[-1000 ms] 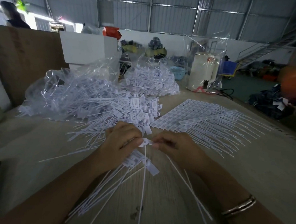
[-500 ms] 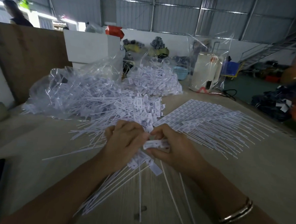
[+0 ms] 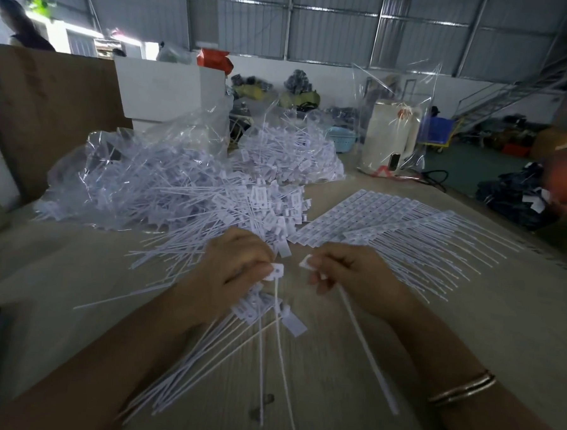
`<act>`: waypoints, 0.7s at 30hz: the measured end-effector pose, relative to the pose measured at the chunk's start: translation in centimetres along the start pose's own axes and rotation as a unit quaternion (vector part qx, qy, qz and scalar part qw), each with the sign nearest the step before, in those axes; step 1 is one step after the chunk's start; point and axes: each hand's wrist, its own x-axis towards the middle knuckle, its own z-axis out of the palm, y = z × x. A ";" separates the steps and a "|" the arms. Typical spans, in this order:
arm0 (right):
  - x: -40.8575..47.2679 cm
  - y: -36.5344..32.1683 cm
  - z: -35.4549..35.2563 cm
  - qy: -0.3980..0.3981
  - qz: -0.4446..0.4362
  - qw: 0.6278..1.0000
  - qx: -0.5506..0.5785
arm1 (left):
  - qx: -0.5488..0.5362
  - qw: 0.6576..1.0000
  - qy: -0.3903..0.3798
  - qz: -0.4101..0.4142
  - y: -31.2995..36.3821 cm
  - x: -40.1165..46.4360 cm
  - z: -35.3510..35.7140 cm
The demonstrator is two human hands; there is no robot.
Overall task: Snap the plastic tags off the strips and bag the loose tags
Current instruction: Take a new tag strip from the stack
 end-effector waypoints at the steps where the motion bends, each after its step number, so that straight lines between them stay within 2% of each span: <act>1: -0.1 0.3 -0.9 0.017 0.018 1.000 0.007 | -0.015 1.000 0.015 0.007 -0.5 -0.1 -0.5; 4: -0.6 1.1 -1.9 0.049 0.056 0.997 -0.026 | -0.006 0.999 0.008 -0.053 -2.1 -0.5 -1.7; 7: -0.3 1.0 1.9 0.054 0.080 0.995 -0.031 | 0.166 0.984 -0.020 -0.060 -2.4 -0.7 -0.8; 9: 0.5 0.9 4.2 0.041 0.070 0.992 -0.096 | 0.261 0.963 -0.032 -0.065 -1.8 -0.3 0.1; 11: 1.1 0.9 5.1 0.023 0.061 0.985 -0.158 | 0.315 0.942 -0.040 -0.108 -1.1 0.4 -0.1; 12: 1.1 0.9 5.0 0.026 0.064 0.984 -0.164 | 0.306 0.941 -0.027 -0.138 -0.8 0.5 -0.5; 14: 0.7 0.9 4.2 0.056 0.087 0.986 -0.134 | 0.216 0.955 0.038 -0.200 -0.1 0.5 -1.8; 15: 0.3 0.8 3.7 0.071 0.108 0.985 -0.114 | 0.199 0.951 0.019 -0.237 0.2 0.1 -2.5; 16: -0.1 0.6 3.1 0.071 0.128 0.983 -0.112 | 0.220 0.935 -0.047 -0.275 0.6 -0.3 -3.1; 17: -0.4 0.3 2.3 0.045 0.136 0.982 -0.123 | 0.245 0.903 -0.138 -0.324 1.2 -0.7 -3.4; 19: -0.8 -0.4 1.2 -0.065 0.139 0.979 -0.137 | 0.271 0.844 -0.277 -0.370 2.2 -1.3 -3.2; 21: -0.9 -1.1 1.2 -0.168 0.136 0.970 -0.110 | 0.275 0.833 -0.335 -0.344 3.1 -1.5 -2.4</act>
